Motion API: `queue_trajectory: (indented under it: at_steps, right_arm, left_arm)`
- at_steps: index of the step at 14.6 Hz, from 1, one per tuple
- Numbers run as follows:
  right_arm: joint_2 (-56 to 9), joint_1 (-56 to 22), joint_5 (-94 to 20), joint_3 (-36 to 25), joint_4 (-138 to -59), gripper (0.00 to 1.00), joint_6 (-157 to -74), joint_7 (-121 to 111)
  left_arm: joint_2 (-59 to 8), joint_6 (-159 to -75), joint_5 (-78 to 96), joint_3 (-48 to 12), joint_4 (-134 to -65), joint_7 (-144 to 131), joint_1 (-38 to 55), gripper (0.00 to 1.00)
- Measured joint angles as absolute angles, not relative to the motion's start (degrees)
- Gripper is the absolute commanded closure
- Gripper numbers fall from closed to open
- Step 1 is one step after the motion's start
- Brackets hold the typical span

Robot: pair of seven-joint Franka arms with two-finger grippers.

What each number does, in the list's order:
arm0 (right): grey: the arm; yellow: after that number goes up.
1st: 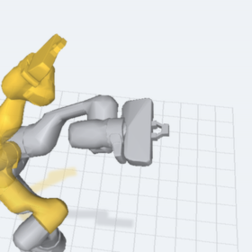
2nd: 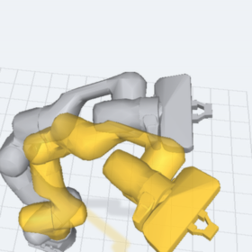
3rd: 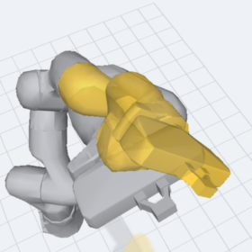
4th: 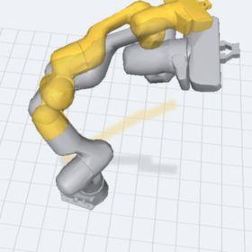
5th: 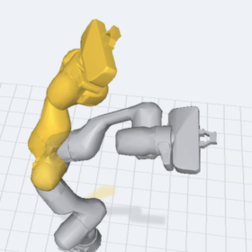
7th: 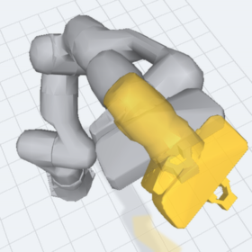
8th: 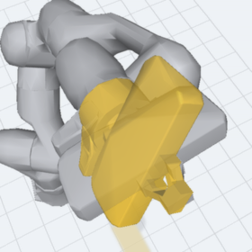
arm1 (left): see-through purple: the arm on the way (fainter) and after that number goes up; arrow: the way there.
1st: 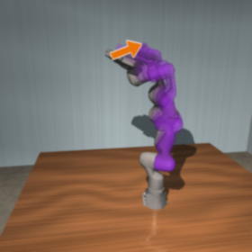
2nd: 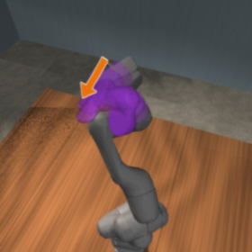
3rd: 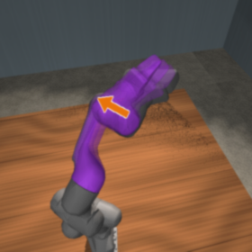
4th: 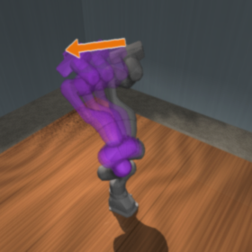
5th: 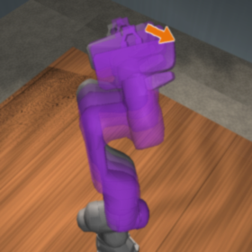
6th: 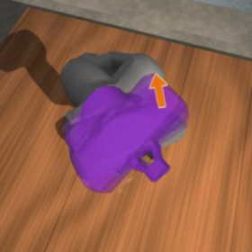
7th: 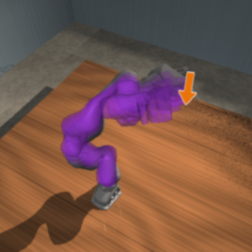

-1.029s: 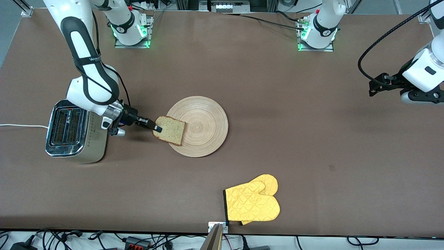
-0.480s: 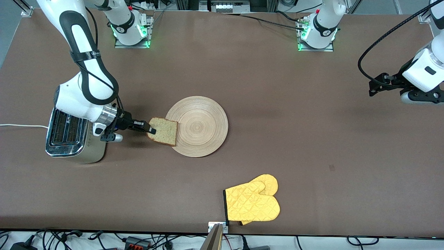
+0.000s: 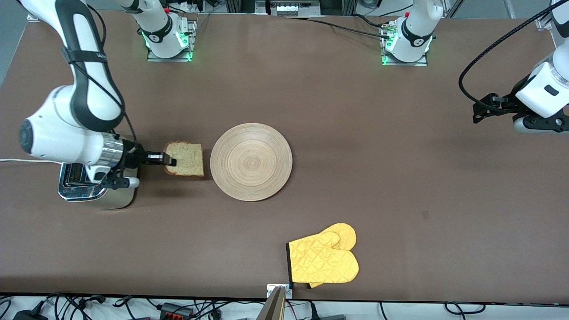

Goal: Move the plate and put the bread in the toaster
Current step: 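Lift the bread with the right gripper over the toaster slot, then lower the bread into the toaster slot with the right gripper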

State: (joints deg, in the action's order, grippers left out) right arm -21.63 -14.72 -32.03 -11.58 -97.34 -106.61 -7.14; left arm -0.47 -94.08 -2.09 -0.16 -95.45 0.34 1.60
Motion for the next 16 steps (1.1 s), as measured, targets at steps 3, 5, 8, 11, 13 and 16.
queue_trajectory:
  at_steps: [3, 5, 8, 11, 13, 16]
  right_arm:
    - [-23.7, -13.0, -21.9, -11.6, -88.0, 1.0, -95.0, -4.4]
    - [-25.1, -12.7, -16.3, -11.7, -83.4, 1.0, -90.0, -4.3]
    - [-26.6, -11.7, -6.4, -11.8, -77.1, 1.0, -82.6, -4.7]
    - [-29.2, -11.5, 0.8, -11.8, -67.9, 1.0, -74.4, -5.3]
    - [-30.6, -11.6, 6.7, -11.7, -64.1, 1.0, -72.3, -6.8]
    - [-32.2, -13.5, 18.2, -11.2, -62.8, 1.0, -72.2, -12.1]
  left_arm:
    - [-0.5, -94.0, -2.1, -0.2, -95.5, 0.3, 1.6, 0.0]
    - [-0.5, -94.0, -2.1, -0.2, -95.5, 0.3, 1.6, 0.0]
    - [-0.5, -93.9, -2.1, -0.2, -95.5, 0.3, 1.6, 0.0]
    - [-0.5, -93.9, -2.1, -0.2, -95.5, 0.3, 1.6, 0.0]
    - [-0.5, -93.9, -2.1, -0.2, -95.5, 0.3, 1.6, 0.0]
    - [-0.5, -93.9, -2.1, -0.2, -95.5, 0.3, 1.6, 0.0]
